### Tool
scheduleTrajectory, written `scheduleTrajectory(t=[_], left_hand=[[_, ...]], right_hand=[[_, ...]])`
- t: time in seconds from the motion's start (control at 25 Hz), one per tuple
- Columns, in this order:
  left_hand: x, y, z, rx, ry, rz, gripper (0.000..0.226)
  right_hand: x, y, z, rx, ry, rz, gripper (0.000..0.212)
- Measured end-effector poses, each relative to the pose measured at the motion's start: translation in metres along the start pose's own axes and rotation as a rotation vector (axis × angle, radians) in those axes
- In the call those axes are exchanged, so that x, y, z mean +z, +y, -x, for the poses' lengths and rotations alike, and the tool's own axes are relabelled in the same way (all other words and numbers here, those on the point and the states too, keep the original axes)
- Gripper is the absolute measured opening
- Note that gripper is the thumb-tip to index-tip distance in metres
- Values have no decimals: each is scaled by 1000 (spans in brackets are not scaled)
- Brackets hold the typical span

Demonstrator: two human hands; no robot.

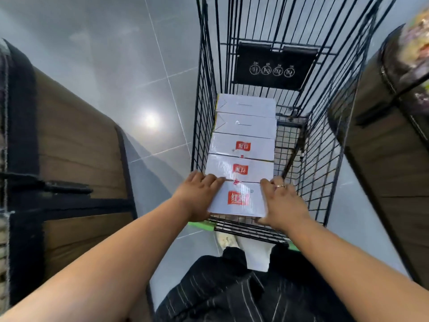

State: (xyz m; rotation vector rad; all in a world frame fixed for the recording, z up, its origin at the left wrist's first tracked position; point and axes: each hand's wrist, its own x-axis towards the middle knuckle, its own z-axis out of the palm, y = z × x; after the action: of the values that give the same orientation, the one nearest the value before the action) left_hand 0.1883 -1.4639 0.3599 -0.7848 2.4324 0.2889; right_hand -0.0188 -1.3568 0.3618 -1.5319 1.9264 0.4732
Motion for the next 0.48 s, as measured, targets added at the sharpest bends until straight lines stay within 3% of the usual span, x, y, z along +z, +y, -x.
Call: scheduleTrajectory(t=[0.16, 0.48], left_hand=[[19, -6, -21, 14, -14, -74, 96], [56, -2, -66, -74, -82, -96, 89]], right_hand=[[23, -6, -17, 55, -10, -59, 98], [59, -6, -68, 117, -26, -37, 99]])
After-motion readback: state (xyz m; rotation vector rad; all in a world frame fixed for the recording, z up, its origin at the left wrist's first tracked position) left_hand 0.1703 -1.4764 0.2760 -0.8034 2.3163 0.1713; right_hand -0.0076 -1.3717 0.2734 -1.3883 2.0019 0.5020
